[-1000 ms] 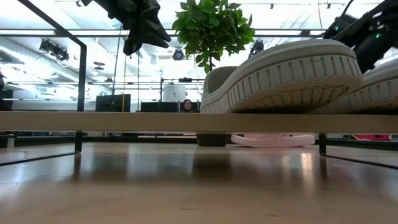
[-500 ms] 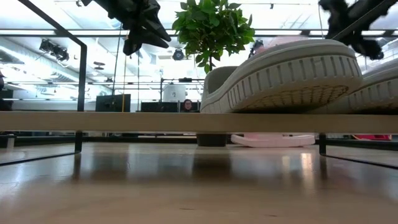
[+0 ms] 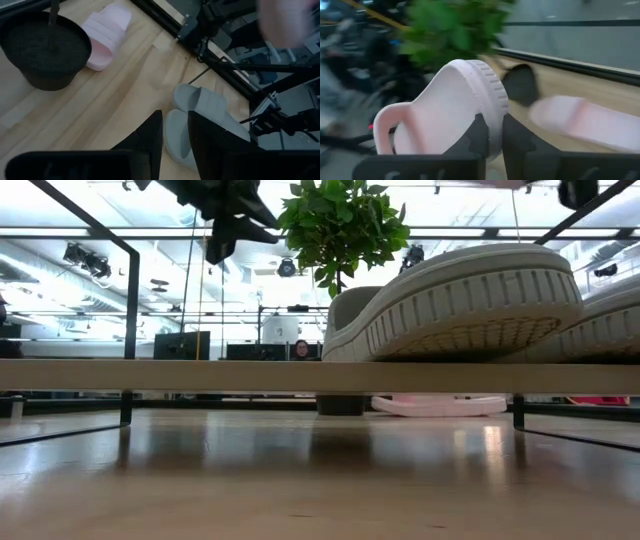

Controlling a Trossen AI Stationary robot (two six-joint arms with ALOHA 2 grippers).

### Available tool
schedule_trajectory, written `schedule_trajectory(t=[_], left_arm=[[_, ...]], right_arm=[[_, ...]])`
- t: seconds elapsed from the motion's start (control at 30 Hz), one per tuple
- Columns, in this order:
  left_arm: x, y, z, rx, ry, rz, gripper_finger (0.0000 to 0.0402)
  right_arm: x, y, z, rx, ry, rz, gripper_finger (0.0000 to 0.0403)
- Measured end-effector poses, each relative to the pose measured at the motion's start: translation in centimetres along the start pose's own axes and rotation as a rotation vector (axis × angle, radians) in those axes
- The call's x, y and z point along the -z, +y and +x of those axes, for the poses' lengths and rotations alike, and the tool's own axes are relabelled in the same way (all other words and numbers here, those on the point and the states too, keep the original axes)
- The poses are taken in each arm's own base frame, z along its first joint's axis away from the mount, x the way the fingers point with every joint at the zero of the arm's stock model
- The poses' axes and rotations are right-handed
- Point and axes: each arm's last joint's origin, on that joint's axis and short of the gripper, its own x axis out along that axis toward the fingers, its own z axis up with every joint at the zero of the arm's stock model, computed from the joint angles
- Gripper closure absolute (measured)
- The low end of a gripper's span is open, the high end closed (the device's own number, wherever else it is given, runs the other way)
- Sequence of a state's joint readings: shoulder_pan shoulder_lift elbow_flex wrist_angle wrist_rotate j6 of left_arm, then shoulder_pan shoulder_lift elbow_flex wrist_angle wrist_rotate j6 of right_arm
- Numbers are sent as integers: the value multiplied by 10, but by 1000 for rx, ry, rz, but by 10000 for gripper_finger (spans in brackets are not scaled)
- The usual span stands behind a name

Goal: Pick and place slides into the shelf
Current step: Put the bottom pink slide on the shelf

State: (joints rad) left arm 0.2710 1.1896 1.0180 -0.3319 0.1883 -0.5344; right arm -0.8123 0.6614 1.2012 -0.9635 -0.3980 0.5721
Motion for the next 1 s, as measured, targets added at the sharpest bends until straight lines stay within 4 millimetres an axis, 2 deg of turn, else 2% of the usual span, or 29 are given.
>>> schedule_trajectory(t=[0.27,0.43,0.77,1.0], left_arm=[[-1,0,0,3,-5,5,305],[0,0,0,3,-5,5,303],[0,-1,-1,34,13,32,308],[4,-4,-10,78,61,101,309]], right_arm=[[-18,28,21,-284,95,-100,368],[-19,49,48,-393,168,-161,368],[13,93,119,-467,340,-241,368],[27,119,154,-416,368,-270,368]])
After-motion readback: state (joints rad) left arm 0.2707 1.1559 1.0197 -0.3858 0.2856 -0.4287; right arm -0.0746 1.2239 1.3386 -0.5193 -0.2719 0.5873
